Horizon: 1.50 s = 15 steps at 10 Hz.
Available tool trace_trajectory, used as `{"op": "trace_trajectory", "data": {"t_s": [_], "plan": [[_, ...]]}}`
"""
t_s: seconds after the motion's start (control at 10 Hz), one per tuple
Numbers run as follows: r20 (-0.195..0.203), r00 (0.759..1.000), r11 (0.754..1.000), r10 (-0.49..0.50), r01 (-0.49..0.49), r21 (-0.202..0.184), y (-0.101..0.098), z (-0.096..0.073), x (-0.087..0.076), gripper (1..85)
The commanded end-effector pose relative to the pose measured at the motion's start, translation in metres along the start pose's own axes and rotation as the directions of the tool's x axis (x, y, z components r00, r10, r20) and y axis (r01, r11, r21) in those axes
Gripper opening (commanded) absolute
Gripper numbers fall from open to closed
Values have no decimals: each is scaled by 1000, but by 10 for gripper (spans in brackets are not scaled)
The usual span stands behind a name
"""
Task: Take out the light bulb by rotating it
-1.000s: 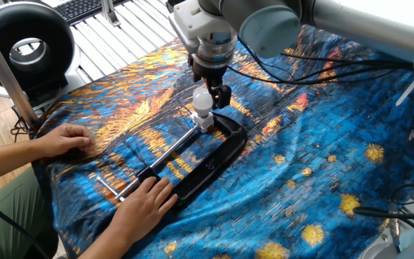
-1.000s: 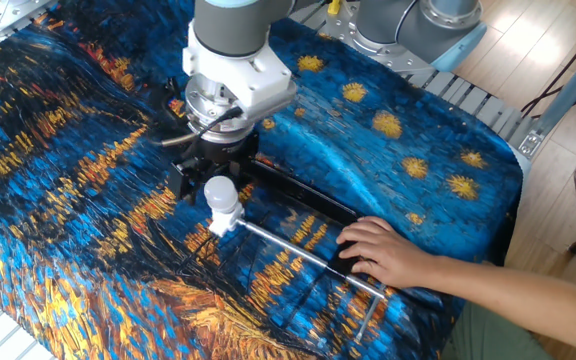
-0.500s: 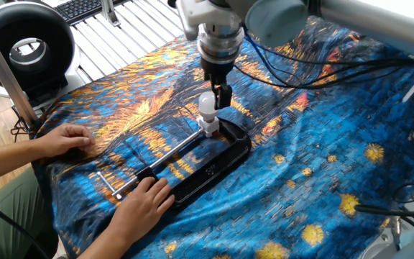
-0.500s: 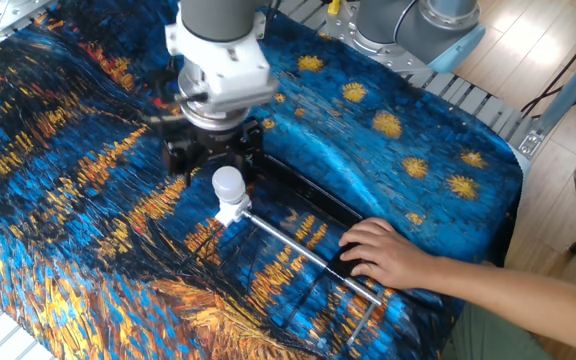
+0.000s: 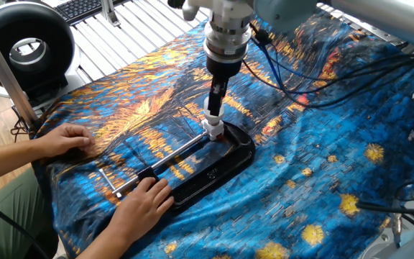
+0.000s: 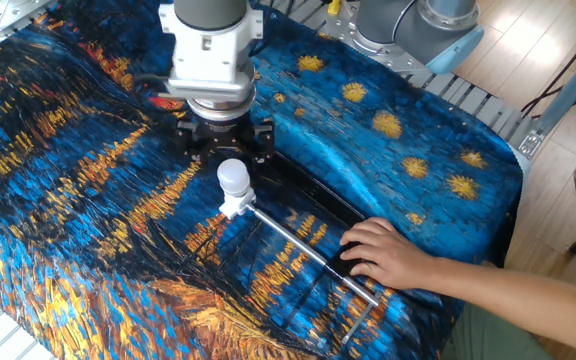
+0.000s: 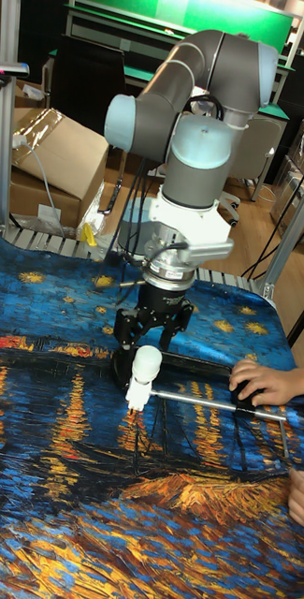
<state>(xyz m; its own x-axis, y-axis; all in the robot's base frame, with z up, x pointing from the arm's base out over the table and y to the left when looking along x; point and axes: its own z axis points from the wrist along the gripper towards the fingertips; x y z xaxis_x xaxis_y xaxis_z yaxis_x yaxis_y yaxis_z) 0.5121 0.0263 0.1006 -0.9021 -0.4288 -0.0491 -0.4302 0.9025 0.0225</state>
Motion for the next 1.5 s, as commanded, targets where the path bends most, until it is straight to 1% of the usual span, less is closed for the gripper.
{"op": "trace_trajectory", "data": {"t_s": [0.0,0.1,0.2,0.4,0.6,0.8,1.0,1.2,1.4], "plan": [[3,977,977,213,-213,-28,6,0,-3,687],[5,970,969,243,-243,-37,8,1,-4,677],[2,967,966,255,-255,-36,8,2,-5,663],[3,969,969,249,-248,-14,1,5,-5,647],[0,967,967,256,-256,-16,2,7,-5,630],[-14,964,963,266,-267,-25,5,8,-2,607],[-20,964,964,266,-266,-15,3,9,0,590],[-22,964,964,266,-266,-14,3,10,0,553],[-22,962,962,272,-272,-17,4,10,0,537]]}}
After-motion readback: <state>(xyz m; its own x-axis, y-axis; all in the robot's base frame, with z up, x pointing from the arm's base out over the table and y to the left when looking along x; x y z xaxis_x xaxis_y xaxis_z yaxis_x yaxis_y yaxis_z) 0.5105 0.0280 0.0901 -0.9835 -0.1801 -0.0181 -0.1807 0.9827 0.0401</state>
